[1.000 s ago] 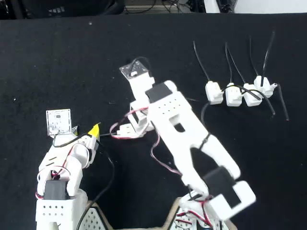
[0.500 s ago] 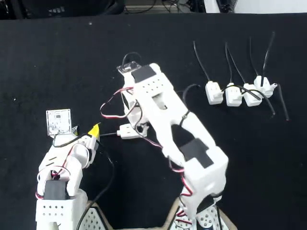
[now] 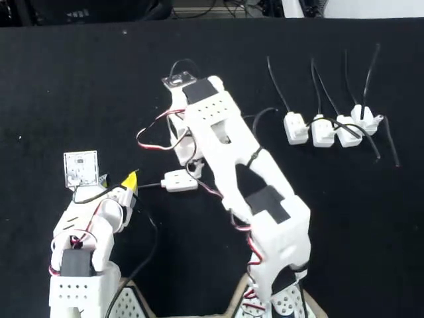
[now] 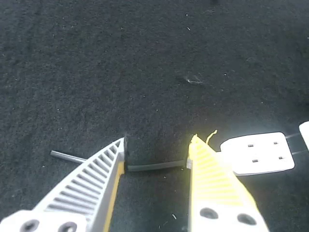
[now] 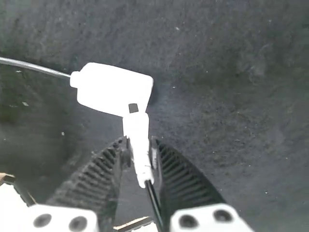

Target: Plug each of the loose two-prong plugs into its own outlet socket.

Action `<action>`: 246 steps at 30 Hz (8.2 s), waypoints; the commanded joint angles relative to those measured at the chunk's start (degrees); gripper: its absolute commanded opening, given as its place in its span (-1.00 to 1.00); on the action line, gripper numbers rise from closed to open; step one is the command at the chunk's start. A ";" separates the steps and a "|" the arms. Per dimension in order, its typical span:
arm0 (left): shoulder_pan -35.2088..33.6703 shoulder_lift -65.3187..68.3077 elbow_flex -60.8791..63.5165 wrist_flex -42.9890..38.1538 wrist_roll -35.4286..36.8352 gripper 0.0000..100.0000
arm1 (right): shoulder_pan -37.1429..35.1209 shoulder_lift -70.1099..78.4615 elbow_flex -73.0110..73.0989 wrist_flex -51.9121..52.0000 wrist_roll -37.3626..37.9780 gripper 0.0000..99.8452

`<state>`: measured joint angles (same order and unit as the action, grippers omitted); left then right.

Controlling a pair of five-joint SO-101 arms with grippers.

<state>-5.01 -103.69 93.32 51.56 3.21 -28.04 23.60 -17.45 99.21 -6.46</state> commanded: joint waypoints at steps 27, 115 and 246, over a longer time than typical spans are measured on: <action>-0.48 -0.44 -0.40 -1.32 -0.35 -0.57 | -2.99 11.82 -8.57 0.26 -4.57 -0.98; -23.78 -0.44 -1.63 -5.89 19.08 -0.57 | 33.93 14.02 -6.55 -19.16 11.43 -0.98; -5.23 -1.23 4.00 16.26 -5.71 -0.94 | 33.67 -132.18 113.98 -24.35 7.82 -0.92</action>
<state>-9.85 -104.40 96.04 68.35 -2.33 4.66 -103.16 96.40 74.68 1.27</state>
